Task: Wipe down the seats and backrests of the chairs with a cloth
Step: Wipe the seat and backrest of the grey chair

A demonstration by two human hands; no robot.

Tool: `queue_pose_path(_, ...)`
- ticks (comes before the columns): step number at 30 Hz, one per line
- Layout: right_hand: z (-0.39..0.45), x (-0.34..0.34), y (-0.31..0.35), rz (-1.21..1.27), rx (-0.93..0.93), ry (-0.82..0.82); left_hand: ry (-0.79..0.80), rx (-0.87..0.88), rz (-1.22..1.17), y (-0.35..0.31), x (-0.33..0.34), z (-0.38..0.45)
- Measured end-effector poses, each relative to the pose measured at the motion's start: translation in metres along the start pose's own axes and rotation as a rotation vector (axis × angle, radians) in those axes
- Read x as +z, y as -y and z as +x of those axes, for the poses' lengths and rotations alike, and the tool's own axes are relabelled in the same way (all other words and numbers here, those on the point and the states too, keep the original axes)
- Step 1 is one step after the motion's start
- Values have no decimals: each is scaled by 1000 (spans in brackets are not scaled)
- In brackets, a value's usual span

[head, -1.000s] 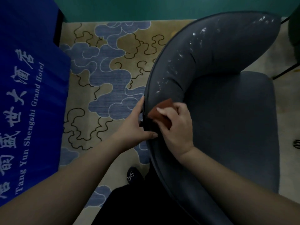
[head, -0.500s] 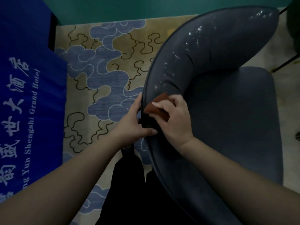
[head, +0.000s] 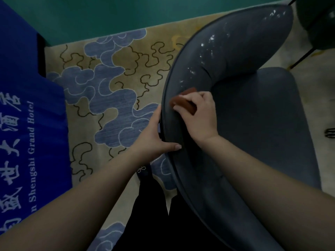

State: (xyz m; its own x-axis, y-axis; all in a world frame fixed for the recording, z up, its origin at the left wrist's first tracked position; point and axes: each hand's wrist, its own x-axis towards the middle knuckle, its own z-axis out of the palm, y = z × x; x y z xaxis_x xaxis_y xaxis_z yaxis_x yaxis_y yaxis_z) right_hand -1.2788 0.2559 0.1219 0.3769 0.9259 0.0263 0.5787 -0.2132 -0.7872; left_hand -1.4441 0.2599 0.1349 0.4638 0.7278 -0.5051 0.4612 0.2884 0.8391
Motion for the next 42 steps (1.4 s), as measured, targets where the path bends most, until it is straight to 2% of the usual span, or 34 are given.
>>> queue_pose_path(6, -43, -2, -4, 30, -12, -22, 80, 17, -8, -1, -15, 23)
queue_pose_path(12, 13, 7, -1, 44, 156, -136, 112, 57, 37, -7, -28, 44)
queue_pose_path(18, -33, 5, -3, 9, 131, -166, 180, 79, 34, -20, -39, 63)
queue_pose_path(26, 18, 12, -1, 41, 289, -253, 198, 87, 85, -22, -45, 73)
queue_pose_path(31, -22, 9, 3, 8, 231, -195, 215, 100, 107, -25, -46, 83)
queue_pose_path(38, 27, 16, 2, 15, 340, -299, 162, 131, 133, -21, -43, 86)
queue_pose_path(42, -10, 15, 2, -6, 236, -223, 205, 121, 118, -25, -47, 88)
